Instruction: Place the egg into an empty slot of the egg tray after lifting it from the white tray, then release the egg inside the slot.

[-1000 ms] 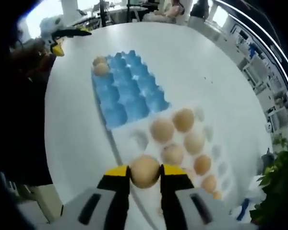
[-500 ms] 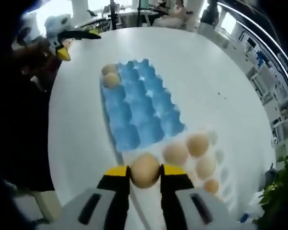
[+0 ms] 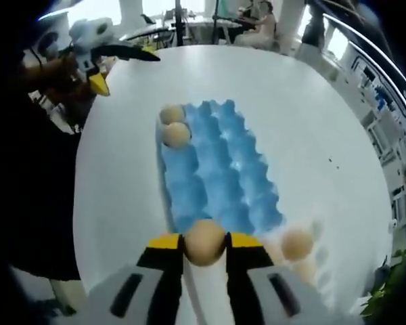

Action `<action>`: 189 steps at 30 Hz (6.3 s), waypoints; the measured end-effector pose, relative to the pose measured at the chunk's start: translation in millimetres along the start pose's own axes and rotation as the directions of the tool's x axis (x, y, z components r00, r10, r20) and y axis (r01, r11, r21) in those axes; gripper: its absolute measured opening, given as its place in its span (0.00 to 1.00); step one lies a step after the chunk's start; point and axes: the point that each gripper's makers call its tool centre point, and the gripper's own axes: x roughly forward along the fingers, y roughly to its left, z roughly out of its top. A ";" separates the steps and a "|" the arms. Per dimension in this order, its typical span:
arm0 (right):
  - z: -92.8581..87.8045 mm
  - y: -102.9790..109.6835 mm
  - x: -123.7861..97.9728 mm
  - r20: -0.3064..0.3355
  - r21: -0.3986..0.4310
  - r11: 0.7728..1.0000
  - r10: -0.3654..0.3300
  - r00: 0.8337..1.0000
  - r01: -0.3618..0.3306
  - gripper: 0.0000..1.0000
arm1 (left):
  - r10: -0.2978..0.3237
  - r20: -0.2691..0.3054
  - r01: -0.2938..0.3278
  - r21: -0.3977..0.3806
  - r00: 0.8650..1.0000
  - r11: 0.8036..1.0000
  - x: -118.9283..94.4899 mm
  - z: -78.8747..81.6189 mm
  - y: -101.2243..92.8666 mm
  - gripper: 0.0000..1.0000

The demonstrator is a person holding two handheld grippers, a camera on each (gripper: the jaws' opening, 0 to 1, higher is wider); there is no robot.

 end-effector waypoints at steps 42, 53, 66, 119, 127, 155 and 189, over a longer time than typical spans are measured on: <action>64.4 31.4 41.0 0.001 -0.148 0.981 0.126 0.992 -0.124 0.24 | 0.008 0.005 -0.008 0.001 1.000 1.000 -1.9 -0.6 4.0 0.80; 69.1 32.5 54.5 -0.030 -0.173 0.974 0.145 0.989 -0.148 0.24 | 0.010 0.001 -0.010 -0.002 1.000 1.000 -3.0 -2.1 4.1 0.80; 69.5 33.4 67.6 -0.075 -0.191 0.966 0.160 0.984 -0.172 0.24 | 0.015 0.001 -0.015 -0.008 1.000 1.000 -4.3 -4.9 7.7 0.79; -6.8 3.0 22.7 0.087 0.054 0.995 0.085 0.993 -0.090 0.29 | 0.006 0.000 -0.006 0.041 1.000 0.999 0.4 4.6 -3.9 0.76; -26.9 0.3 18.0 0.070 0.084 0.994 0.070 0.995 -0.076 0.29 | 0.003 -0.006 -0.003 0.044 1.000 0.999 3.2 4.6 -6.8 0.75; -120.7 -19.4 -18.9 0.009 0.243 0.970 -0.031 0.999 0.027 0.28 | 0.010 -0.003 -0.010 0.052 1.000 0.999 12.5 7.3 -13.8 0.73; -207.6 -53.4 -60.0 -0.226 0.190 0.961 -0.158 0.961 0.203 0.26 | 0.012 -0.007 -0.011 0.061 1.000 0.998 15.0 12.0 -17.0 0.71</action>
